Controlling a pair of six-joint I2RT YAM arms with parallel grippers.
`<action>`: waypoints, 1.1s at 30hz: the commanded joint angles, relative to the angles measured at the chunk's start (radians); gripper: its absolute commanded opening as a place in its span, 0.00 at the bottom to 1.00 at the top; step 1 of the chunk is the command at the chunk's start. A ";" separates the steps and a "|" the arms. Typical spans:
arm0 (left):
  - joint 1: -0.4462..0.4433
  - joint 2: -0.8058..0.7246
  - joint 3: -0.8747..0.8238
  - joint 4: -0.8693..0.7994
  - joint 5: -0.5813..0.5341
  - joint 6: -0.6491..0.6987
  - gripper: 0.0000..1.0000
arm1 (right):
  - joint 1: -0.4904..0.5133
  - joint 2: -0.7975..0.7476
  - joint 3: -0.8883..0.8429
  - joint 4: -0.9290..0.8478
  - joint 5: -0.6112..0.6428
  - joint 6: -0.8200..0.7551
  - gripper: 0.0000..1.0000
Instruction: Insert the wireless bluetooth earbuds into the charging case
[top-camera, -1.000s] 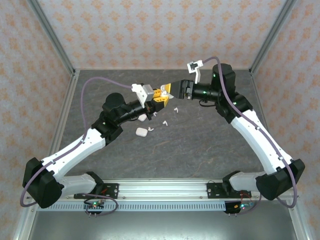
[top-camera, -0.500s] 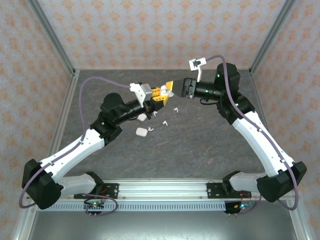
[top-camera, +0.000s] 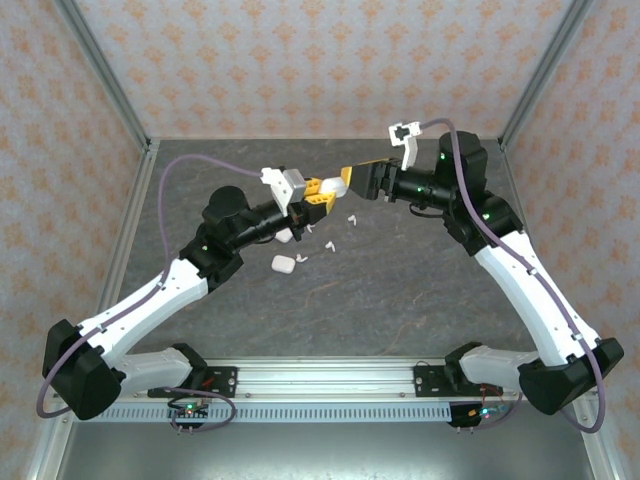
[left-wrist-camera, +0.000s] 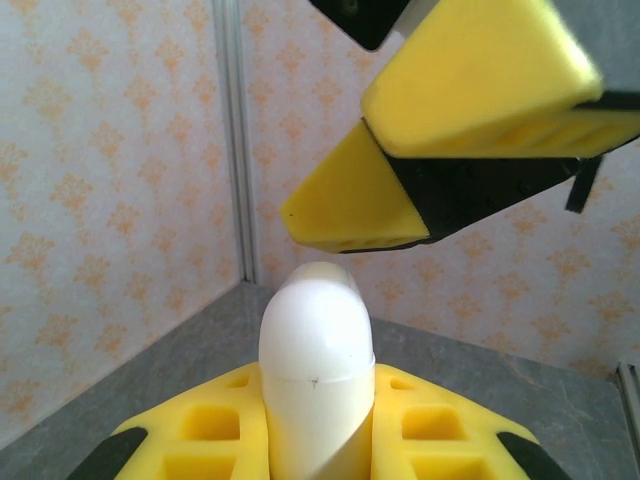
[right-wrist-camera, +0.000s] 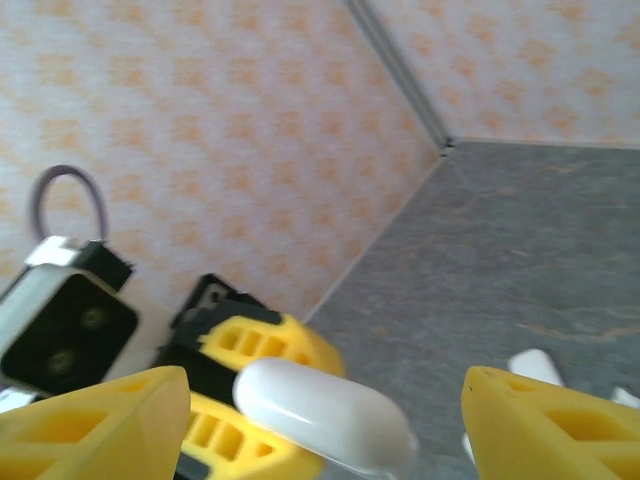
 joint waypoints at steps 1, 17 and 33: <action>-0.002 -0.027 0.003 -0.080 -0.117 0.010 0.00 | -0.004 -0.010 0.033 -0.115 0.186 -0.056 0.72; 0.392 0.381 0.183 -0.385 -0.018 -0.240 0.00 | -0.004 -0.065 -0.032 -0.234 0.380 -0.093 0.79; 0.411 0.927 0.551 -0.498 0.033 -0.317 0.06 | -0.005 -0.124 -0.082 -0.233 0.435 -0.114 0.99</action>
